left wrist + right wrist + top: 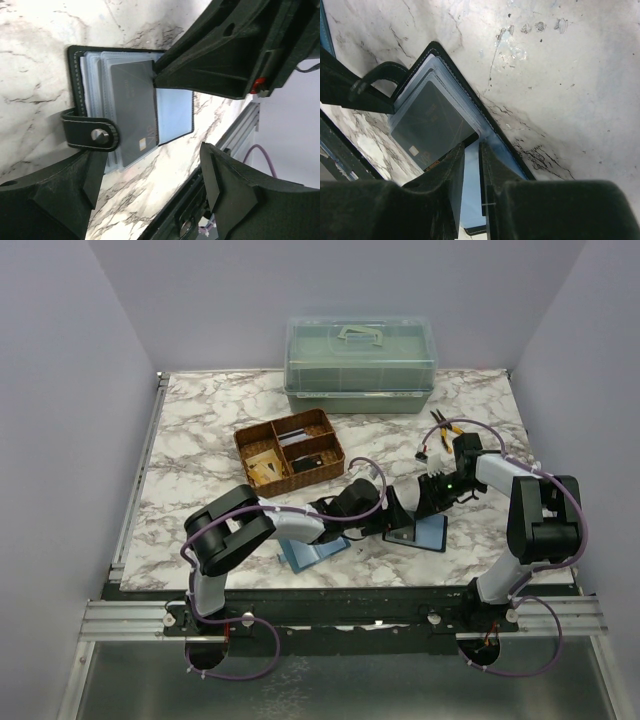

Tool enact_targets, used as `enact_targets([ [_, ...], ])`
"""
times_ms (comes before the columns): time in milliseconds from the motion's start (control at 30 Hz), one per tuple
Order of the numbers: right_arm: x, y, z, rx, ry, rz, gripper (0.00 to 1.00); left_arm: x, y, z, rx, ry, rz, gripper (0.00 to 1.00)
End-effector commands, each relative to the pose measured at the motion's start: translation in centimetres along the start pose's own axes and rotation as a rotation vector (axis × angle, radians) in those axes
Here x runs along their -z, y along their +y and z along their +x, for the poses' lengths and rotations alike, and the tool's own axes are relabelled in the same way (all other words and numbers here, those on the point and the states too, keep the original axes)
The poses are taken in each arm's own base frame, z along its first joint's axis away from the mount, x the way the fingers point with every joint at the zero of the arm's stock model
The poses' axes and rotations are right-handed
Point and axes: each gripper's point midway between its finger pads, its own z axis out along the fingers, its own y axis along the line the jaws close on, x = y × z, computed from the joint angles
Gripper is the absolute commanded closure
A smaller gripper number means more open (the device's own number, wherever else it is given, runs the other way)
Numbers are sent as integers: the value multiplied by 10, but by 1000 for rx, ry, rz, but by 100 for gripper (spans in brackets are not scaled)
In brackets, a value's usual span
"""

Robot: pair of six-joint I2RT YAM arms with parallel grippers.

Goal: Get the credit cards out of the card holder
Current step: Pick up the card holder from the center of the board.

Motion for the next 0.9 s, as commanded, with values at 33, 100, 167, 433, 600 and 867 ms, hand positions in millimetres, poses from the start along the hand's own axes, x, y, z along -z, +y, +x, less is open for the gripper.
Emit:
enact_targets([
  [33, 4, -2, 1, 2, 0, 25, 75, 3, 12, -2, -24, 17, -108, 18],
  [100, 5, -1, 0, 4, -1, 22, 75, 0, 13, 3, -18, 37, -106, 17],
  [167, 4, -1, 1, 4, 0, 20, 75, -2, 9, 4, -25, 43, -96, 17],
  [433, 2, -2, 3, -1, 9, 17, 74, 12, -14, -13, -89, -38, -59, 19],
  [600, 1, -3, 4, -5, 15, 17, 74, 13, -23, -8, -92, -14, -32, 20],
  [867, 0, -5, 7, -14, 27, 21, 75, 0, -11, 1, -66, 11, -70, 23],
])
